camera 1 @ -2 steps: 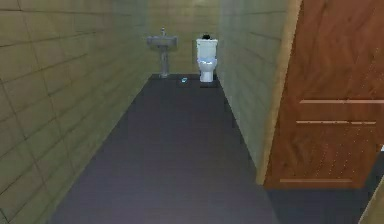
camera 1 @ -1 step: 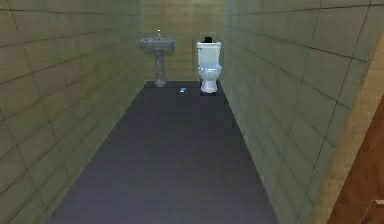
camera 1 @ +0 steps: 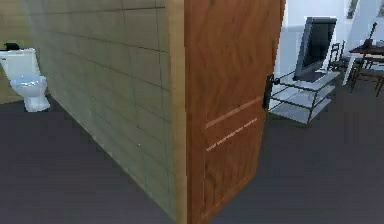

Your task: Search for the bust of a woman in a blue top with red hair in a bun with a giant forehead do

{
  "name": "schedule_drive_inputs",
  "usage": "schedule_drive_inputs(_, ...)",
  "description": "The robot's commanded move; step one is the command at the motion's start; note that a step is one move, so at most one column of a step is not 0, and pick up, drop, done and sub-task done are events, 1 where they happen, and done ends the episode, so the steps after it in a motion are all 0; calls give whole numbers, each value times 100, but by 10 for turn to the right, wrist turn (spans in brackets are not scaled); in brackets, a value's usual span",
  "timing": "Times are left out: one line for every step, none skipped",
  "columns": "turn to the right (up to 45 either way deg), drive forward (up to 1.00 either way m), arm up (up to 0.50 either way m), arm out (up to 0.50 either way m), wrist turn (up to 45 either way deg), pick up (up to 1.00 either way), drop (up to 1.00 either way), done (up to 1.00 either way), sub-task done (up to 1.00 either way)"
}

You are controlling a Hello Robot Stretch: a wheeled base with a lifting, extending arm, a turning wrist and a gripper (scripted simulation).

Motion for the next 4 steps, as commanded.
schedule_drive_inputs(210,0,0,0,0,0,0,0,0)
schedule_drive_inputs(0,80,0,0,0,0,0,0,0)
schedule_drive_inputs(360,0,0,0,0,0,0,0,0)
schedule_drive_inputs(0,100,0,0,0,0,0,0,0)
